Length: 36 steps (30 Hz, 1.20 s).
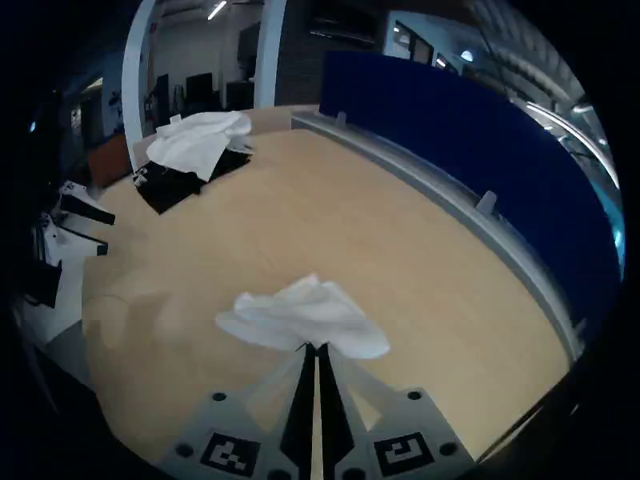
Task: Fold towel
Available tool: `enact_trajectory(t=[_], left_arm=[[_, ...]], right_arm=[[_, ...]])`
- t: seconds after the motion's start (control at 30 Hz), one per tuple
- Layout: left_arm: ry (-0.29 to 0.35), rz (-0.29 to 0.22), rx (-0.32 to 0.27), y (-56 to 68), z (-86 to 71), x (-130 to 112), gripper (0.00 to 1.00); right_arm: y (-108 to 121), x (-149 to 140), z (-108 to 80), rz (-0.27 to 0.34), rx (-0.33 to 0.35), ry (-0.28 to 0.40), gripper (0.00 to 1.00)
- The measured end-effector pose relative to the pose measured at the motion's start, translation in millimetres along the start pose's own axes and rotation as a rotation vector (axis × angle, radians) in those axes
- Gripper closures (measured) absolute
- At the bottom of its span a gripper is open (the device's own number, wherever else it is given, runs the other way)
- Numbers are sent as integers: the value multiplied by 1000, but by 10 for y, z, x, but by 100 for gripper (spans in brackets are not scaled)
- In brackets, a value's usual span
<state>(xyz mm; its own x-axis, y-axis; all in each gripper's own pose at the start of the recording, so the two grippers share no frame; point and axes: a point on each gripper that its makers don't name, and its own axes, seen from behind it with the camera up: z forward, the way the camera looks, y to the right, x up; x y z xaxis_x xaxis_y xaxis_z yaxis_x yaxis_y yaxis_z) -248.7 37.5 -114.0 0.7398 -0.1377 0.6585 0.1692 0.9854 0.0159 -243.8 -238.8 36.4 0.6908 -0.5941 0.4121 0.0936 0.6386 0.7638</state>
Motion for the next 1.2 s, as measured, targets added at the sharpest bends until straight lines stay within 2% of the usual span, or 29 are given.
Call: enact_trajectory(t=[0.27, 0.47, 0.9, 1.2], left_arm=[[25, 2, -8, 10, -23, 147, 12], [39, 9, -12, 12, -34, 230, 12], [44, 19, -29, 79, 4, 343, 12], [45, 21, -44, 147, 61, 397, 12]], right_arm=[[119, 494, -174, -35, -11, 66, 97], [187, 711, -282, -52, -14, 90, 97], [365, 761, -477, -47, -28, 101, 97], [676, 670, -729, -43, -57, 102, 97]])
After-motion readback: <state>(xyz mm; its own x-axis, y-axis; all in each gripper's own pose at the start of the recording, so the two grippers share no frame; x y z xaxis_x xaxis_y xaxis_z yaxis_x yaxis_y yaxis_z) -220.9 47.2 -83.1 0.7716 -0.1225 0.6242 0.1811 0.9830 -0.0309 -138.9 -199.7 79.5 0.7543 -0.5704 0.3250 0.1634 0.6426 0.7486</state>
